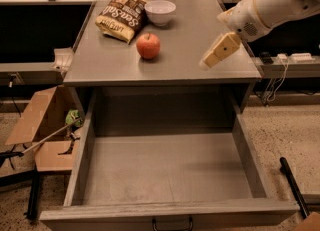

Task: Place apple into top drawer

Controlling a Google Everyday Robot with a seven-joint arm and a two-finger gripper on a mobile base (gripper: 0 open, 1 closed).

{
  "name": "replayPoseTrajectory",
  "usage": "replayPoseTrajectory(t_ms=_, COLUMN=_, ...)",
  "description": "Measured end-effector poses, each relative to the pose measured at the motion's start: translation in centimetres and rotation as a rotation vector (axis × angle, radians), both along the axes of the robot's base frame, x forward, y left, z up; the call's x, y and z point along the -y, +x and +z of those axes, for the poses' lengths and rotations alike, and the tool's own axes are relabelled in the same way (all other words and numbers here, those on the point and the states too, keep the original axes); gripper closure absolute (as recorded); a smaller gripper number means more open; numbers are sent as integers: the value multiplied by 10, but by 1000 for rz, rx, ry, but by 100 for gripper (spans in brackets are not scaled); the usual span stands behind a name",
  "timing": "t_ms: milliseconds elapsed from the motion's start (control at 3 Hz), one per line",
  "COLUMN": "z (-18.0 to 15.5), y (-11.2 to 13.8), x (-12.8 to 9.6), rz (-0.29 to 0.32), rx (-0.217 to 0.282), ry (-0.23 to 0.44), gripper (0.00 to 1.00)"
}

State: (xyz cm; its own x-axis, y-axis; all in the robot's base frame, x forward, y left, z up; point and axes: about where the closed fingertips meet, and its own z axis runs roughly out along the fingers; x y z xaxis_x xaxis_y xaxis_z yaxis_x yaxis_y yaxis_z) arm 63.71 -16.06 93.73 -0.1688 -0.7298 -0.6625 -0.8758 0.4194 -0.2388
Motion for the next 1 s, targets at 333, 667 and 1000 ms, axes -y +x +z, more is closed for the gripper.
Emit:
replayPoseTrajectory(t_ms=333, z=-10, y=14, x=-1, rz=-2, rx=-7, ry=34, gripper=0)
replayPoseTrajectory(t_ms=667, z=-14, y=18, x=-7, rz=-10, rx=-4, ry=43, gripper=0)
replayPoseTrajectory(t_ms=1000, z=-30, y=41, x=-60, rz=-24, rx=33, ry=102, gripper=0)
